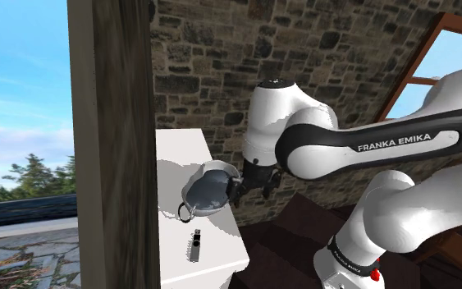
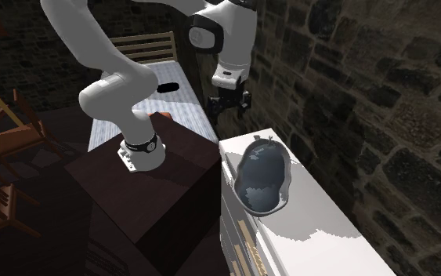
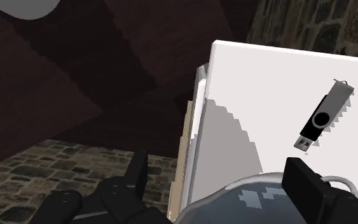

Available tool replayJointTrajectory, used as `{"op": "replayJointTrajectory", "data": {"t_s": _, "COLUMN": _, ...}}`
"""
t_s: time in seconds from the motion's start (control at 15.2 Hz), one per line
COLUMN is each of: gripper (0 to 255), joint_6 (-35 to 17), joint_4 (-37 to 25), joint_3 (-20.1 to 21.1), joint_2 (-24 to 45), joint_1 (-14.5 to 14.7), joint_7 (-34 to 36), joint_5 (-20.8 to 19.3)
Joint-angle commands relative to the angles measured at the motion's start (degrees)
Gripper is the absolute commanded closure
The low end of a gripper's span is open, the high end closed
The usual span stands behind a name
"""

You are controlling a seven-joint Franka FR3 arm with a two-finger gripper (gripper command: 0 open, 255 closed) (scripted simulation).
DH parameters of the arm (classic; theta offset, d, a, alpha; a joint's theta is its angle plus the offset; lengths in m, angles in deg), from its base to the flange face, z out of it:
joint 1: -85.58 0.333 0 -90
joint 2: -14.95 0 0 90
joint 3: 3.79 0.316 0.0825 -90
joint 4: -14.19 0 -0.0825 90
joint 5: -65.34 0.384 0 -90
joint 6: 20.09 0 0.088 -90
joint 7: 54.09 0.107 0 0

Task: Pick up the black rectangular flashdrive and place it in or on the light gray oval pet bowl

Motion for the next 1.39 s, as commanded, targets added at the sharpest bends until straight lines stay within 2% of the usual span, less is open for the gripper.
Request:
{"op": "replayJointTrajectory", "data": {"t_s": 0.0, "gripper": 0, "joint_6": -4.00, "joint_4": -0.33, "joint_3": 2.78, "joint_2": 3.46, "joint_1": -0.75, "joint_7": 4.12, "joint_5": 1.01}}
{"op": "replayJointTrajectory", "data": {"t_s": 0.2, "gripper": 0, "joint_6": -10.35, "joint_4": -1.87, "joint_3": 7.67, "joint_2": 10.23, "joint_1": -2.60, "joint_7": 10.99, "joint_5": 1.13}}
{"op": "replayJointTrajectory", "data": {"t_s": 0.4, "gripper": 0, "joint_6": -16.58, "joint_4": -4.23, "joint_3": 12.75, "joint_2": 17.97, "joint_1": -5.53, "joint_7": 18.97, "joint_5": -1.23}}
{"op": "replayJointTrajectory", "data": {"t_s": 0.59, "gripper": 0, "joint_6": -22.31, "joint_4": -7.35, "joint_3": 17.86, "joint_2": 26.88, "joint_1": -9.48, "joint_7": 29.15, "joint_5": -7.55}}
{"op": "replayJointTrajectory", "data": {"t_s": 0.73, "gripper": 0, "joint_6": -25.41, "joint_4": -9.93, "joint_3": 20.37, "joint_2": 33.75, "joint_1": -11.83, "joint_7": 37.96, "joint_5": -15.03}}
{"op": "replayJointTrajectory", "data": {"t_s": 0.86, "gripper": 0, "joint_6": -27.21, "joint_4": -12.62, "joint_3": 20.43, "joint_2": 40.18, "joint_1": -12.06, "joint_7": 46.70, "joint_5": -23.32}}
{"op": "replayJointTrajectory", "data": {"t_s": 1.32, "gripper": 0, "joint_6": -31.72, "joint_4": -12.46, "joint_3": 16.12, "joint_2": 47.10, "joint_1": -9.05, "joint_7": 53.66, "joint_5": -33.11}}
